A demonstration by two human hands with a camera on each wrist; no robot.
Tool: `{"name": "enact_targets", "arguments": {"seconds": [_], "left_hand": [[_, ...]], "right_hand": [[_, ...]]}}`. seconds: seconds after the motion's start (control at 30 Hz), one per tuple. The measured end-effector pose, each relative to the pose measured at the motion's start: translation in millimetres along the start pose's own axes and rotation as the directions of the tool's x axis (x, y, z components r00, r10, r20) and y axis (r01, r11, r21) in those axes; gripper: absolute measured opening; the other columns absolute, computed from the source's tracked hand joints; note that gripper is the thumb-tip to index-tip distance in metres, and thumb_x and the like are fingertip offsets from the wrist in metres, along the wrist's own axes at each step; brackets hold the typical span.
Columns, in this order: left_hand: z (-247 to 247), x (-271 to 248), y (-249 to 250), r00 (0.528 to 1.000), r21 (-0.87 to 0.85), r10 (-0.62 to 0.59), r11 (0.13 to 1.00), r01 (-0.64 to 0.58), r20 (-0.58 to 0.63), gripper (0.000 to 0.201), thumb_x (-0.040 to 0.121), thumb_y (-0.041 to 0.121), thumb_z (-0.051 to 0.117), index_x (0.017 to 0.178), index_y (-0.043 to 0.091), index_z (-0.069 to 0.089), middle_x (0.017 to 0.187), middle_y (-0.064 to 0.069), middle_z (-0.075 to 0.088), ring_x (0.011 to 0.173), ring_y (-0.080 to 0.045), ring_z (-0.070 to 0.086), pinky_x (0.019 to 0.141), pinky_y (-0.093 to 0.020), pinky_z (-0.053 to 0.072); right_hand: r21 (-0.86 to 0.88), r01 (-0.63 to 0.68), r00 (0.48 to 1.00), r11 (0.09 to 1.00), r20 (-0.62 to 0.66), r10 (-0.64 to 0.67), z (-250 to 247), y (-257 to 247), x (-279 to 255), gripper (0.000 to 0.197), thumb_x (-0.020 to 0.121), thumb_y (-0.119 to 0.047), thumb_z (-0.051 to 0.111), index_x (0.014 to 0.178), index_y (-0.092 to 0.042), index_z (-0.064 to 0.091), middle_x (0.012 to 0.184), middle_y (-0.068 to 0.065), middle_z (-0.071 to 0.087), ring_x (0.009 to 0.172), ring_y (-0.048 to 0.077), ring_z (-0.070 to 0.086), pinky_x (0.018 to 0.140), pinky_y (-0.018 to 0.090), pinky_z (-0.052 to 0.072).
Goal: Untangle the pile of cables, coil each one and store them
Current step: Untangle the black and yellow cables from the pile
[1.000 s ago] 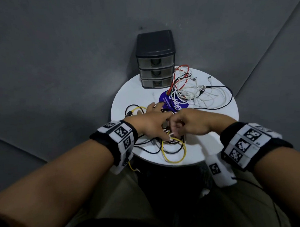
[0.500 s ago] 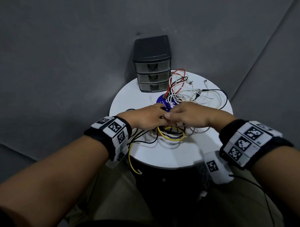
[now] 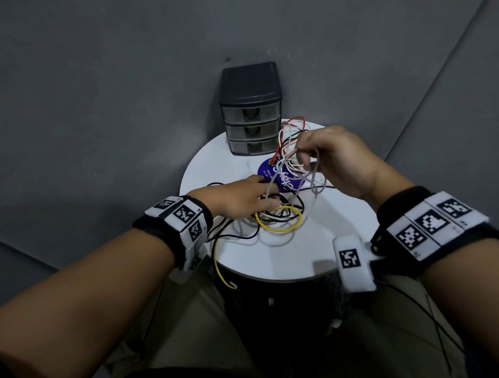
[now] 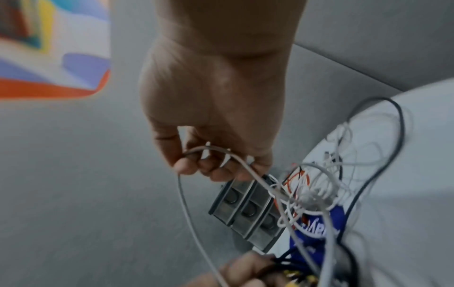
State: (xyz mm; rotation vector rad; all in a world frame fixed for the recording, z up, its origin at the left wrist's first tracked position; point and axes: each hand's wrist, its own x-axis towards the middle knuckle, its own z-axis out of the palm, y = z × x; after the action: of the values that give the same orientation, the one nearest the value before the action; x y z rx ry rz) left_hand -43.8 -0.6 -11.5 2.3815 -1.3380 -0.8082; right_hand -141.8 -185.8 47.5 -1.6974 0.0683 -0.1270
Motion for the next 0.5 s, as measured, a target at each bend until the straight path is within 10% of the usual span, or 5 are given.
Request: {"name": "enact_targets", "arguments": {"seconds": [0.23, 0.5], "left_hand": [[0.5, 1.6, 3.0, 0.999, 0.035, 0.032, 0.999, -0.034, 0.043, 0.036, 0.111, 0.034, 0.033, 0.12, 0.012, 0.06, 0.131, -0.005, 0.051, 0.121, -0.012, 0.04, 0.105, -0.024, 0.03], [1.7, 13.5, -5.4, 0.998, 0.054, 0.003, 0.999, -0.007, 0.067, 0.037, 0.107, 0.041, 0.041, 0.123, 0.023, 0.068, 0.13, -0.004, 0.053, 0.121, -0.018, 0.049, 0.109, -0.036, 0.038]], "right_hand": [[-0.614, -0.045, 0.999, 0.788, -0.035, 0.029, 8.7, 11.5, 12.1, 0.031, 0.078, 0.0, 0.054, 0.07, -0.025, 0.07, 0.077, -0.005, 0.069, 0.083, 0.018, 0.06, 0.075, 0.031, 0.047], [-0.799, 0.1, 0.99, 0.594, 0.142, 0.025, 31.7, 13.3, 8.6, 0.011, 0.089, -0.02, 0.068, 0.085, -0.016, 0.077, 0.079, 0.002, 0.07, 0.078, 0.016, 0.059, 0.069, 0.028, 0.042]]}}
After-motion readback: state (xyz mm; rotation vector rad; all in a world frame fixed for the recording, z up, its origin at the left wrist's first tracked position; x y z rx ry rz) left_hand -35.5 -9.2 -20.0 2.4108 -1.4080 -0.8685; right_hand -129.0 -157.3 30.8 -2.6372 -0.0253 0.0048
